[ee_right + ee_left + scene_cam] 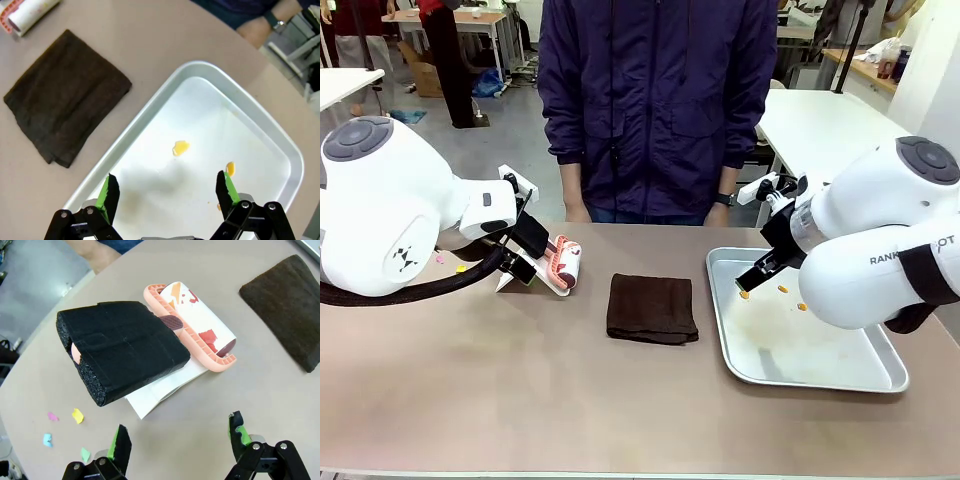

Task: Clean the surface of the table.
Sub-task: Hold the Lint Roller with your left hand and the towel with your right hand.

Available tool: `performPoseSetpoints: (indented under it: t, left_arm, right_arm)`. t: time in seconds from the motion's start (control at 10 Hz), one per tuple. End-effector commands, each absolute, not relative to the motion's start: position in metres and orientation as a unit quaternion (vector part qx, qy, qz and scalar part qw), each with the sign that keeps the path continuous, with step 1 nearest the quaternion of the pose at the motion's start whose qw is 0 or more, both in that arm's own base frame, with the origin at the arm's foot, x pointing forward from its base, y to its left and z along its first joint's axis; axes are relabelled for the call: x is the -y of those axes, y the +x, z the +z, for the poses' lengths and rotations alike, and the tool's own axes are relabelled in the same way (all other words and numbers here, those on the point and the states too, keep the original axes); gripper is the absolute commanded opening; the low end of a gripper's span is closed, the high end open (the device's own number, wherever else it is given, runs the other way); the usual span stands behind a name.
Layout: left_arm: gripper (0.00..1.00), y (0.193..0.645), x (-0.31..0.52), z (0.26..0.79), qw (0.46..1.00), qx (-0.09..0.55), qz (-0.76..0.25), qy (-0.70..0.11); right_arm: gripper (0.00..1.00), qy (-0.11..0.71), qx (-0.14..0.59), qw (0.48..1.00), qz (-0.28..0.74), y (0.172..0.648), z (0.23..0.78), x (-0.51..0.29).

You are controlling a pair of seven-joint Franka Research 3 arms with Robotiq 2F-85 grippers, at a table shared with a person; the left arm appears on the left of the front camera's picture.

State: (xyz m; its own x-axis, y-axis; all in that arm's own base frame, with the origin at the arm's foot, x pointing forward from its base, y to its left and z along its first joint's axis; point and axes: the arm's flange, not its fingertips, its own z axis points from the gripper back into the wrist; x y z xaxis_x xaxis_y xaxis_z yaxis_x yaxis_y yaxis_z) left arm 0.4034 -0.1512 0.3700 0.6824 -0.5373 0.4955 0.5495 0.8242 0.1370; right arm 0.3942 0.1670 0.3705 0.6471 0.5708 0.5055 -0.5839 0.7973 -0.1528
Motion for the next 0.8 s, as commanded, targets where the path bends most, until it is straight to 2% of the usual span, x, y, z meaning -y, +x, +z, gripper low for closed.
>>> performPoseSetpoints:
  t: [0.0,0.6,0.7]
  left_arm:
    - [1.0,0.4034,0.1513,0.3701,0.917,0.267,-0.296,-0.011]
    - [1.0,0.4034,0.1512,0.37,0.917,0.266,-0.296,-0.011]
    - [1.0,0.4024,0.1512,0.3693,0.936,0.205,-0.287,-0.028]
  right_arm:
    - [1.0,0.012,0.274,0.907,0.318,0.3943,0.3706,-0.1669]
    - [1.0,0.012,0.274,0.907,0.318,0.3942,0.3705,-0.167]
    - [1.0,0.037,0.228,0.924,0.304,0.3904,0.371,-0.1675]
